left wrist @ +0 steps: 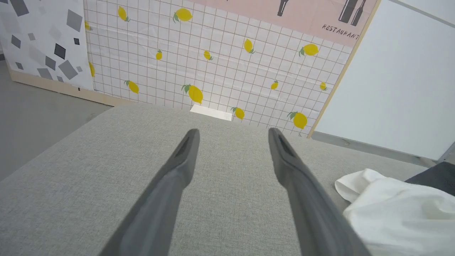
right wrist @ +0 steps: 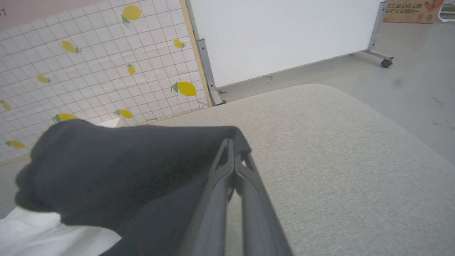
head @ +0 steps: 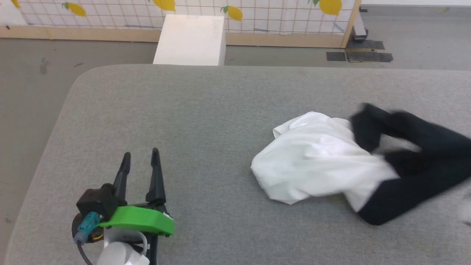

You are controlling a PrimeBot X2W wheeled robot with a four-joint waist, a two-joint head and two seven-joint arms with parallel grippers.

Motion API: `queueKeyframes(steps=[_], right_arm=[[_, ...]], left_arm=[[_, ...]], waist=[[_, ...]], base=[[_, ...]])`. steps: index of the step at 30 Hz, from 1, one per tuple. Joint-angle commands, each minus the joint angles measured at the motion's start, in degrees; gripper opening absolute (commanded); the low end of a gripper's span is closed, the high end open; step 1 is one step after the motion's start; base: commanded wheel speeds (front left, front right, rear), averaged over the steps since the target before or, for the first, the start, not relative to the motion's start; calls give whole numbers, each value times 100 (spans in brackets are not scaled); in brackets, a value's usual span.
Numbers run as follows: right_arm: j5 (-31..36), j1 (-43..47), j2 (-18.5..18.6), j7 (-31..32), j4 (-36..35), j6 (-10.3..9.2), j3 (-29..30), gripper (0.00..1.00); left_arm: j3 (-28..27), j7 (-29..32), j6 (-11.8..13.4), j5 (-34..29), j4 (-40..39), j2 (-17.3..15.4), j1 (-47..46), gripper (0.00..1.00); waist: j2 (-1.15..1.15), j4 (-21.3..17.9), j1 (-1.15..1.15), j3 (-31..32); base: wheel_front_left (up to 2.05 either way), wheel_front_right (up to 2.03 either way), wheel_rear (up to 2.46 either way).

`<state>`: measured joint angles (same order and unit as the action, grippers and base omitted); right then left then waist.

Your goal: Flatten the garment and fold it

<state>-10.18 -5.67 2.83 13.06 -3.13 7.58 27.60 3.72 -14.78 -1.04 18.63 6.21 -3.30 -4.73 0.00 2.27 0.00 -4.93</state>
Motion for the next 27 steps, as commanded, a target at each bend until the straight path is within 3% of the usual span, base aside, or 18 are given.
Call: queueKeyframes(steps=[1,5,9,10,11,16,21,27], right_arm=[[12,53,5,-43,197,-9,279,0],[189,87,5,101,1212,-9,1330,0],[340,145,5,586,1927,-9,1612,0],[391,145,5,601,1937,-9,1592,29],[443,138,5,520,1871,-9,1577,100],[789,114,5,-442,1061,-9,1255,100],[942,301,5,-1352,173,-9,434,100],[672,638,5,-1559,-128,-9,-826,100]], left_arm=[[25,-21,-18,-89,-2,27,79,100],[87,-21,-15,-76,19,33,89,100],[117,-21,-26,-68,74,36,88,100],[121,-21,-22,-69,78,37,95,100],[127,-21,-21,-71,81,37,103,100],[184,-21,-54,-103,141,38,95,100],[317,-22,-121,-92,221,40,24,100],[1002,151,-358,-65,469,41,-151,100]], waist=[[0,-46,0,21],[0,-102,0,23],[0,-159,0,9],[0,-181,0,7],[0,-200,0,3],[0,-266,0,-8],[0,-291,0,26],[0,-326,0,29]], base=[[0,0,0],[0,0,0],[0,0,0],[0,0,0],[0,0,0],[0,0,0],[0,0,0],[0,0,0]])
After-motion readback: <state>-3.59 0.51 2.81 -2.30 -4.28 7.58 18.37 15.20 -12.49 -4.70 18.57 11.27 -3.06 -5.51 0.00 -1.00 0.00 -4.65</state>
